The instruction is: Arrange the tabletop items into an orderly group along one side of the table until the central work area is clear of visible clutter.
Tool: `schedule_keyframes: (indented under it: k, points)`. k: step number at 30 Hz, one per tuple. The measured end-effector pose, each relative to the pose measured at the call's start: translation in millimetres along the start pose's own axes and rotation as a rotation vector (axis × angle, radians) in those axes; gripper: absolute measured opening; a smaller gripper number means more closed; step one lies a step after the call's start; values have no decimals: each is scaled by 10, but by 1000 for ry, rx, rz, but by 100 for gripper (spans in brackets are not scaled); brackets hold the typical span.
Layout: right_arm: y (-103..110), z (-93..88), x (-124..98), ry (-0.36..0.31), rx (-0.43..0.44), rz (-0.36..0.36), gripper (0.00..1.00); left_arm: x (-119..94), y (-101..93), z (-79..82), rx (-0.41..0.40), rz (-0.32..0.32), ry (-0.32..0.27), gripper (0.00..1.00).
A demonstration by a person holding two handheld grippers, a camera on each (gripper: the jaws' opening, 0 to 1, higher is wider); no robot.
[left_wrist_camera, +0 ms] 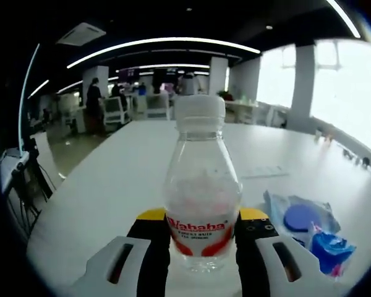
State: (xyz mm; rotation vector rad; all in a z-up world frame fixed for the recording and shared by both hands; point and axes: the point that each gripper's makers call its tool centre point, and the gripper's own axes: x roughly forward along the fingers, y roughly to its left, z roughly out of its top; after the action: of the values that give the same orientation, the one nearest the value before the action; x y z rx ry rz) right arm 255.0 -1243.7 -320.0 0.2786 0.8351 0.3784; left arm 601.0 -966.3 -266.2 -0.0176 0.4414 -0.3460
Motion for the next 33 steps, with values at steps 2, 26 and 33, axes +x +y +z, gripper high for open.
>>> schedule_keyframes:
  k: [2, 26, 33]
  points:
    - [-3, -4, 3, 3, 1, -1, 78, 44, 5, -10, 3, 3, -1, 37]
    - [97, -34, 119, 35, -6, 18, 77, 195, 21, -162, 26, 1, 30, 37]
    - [92, -32, 103, 32, -9, 16, 77, 182, -19, -192, 31, -5, 32, 37]
